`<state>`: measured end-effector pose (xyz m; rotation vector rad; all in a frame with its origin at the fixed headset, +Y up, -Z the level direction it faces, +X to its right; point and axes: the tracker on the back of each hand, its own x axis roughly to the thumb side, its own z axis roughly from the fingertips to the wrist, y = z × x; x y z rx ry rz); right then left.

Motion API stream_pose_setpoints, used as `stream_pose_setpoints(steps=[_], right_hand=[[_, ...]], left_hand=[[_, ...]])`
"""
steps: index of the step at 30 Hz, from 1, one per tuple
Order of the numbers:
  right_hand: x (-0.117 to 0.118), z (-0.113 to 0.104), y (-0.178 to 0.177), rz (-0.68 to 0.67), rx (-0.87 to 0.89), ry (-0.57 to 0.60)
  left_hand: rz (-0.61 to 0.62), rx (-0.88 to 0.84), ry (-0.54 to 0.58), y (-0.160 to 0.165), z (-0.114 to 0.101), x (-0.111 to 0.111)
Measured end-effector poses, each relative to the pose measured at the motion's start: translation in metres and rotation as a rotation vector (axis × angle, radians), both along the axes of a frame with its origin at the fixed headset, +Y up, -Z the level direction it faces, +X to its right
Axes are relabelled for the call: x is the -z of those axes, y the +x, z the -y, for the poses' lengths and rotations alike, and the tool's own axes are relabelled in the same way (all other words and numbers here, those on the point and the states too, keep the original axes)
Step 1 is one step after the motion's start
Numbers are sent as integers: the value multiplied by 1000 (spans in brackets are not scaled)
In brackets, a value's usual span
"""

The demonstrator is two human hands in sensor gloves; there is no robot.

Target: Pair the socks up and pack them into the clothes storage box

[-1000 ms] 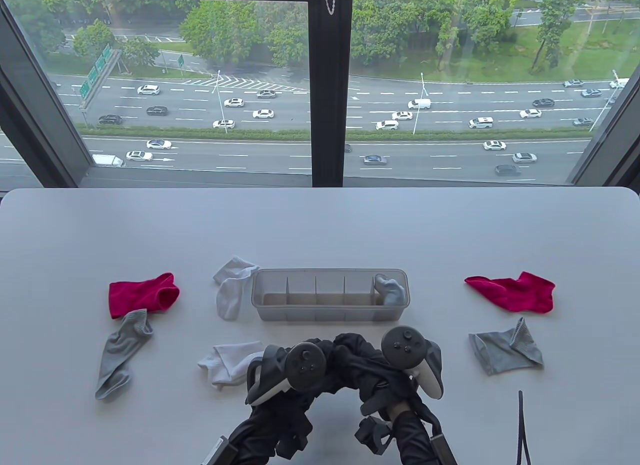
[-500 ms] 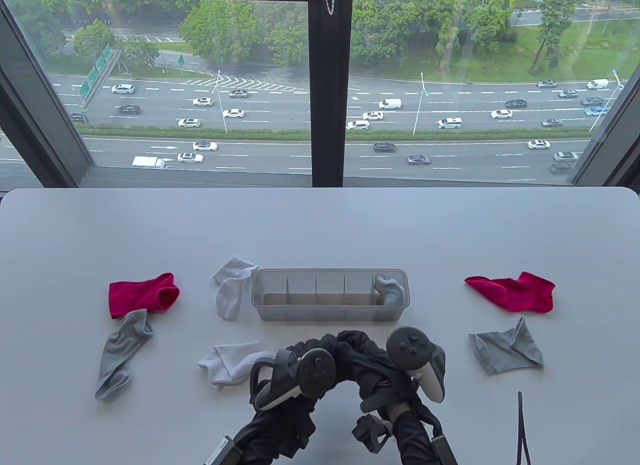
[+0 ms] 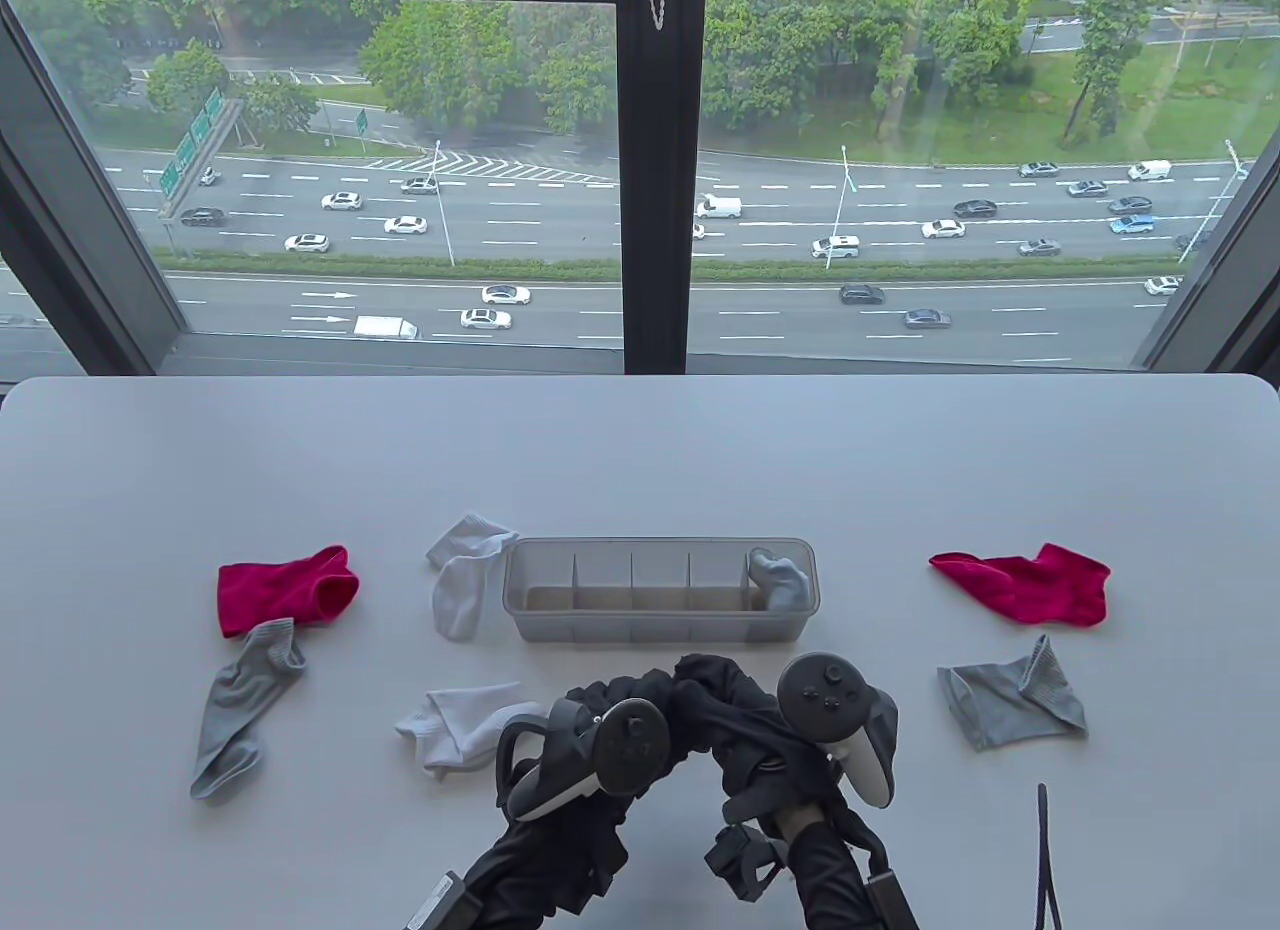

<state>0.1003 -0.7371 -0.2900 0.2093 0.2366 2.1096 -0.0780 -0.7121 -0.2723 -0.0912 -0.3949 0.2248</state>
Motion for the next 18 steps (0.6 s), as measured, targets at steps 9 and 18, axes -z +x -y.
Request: stream_pose_setpoints(steps=[9, 18], right_hand=[[0, -1, -2, -10, -10, -2], [-2, 3, 0, -41, 440, -98]], left_hand=[[15, -58, -2, -4, -6, -1], [-85, -394, 55, -29, -19, 5]])
